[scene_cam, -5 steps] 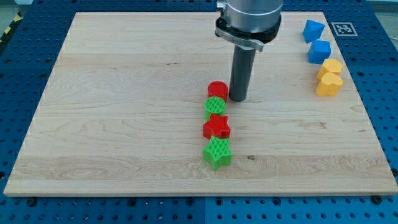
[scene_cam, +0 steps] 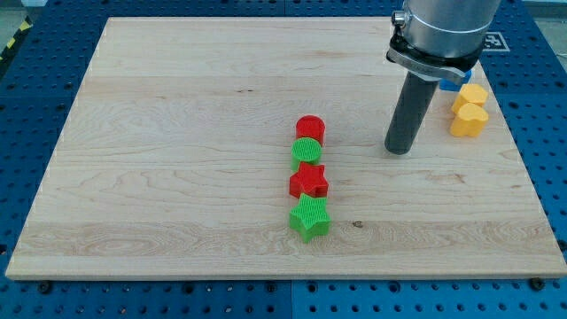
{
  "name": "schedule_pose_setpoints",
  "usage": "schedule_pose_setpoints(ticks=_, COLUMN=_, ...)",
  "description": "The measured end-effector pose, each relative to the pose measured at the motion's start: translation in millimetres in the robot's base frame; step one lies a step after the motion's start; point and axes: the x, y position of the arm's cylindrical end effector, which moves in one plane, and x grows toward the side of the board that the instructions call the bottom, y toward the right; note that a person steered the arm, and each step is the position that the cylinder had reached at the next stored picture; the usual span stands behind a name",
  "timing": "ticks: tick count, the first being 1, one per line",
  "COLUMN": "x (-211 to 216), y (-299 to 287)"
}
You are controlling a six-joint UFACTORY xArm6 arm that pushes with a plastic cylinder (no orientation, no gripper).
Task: Point your arm at the yellow heart
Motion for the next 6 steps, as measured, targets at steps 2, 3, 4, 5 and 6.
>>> schedule_pose_setpoints(ticks=2, x=30.8, y=65.8)
schedule_pose_setpoints(ticks=3, x=29.1, y=101.6)
schedule_pose_setpoints(ticks=4, x=21.0, y=132.5)
schedule_pose_setpoints(ticks=5, x=-1.8, y=137.9)
schedule_pose_setpoints(ticks=6, x=-22.9, y=135.2)
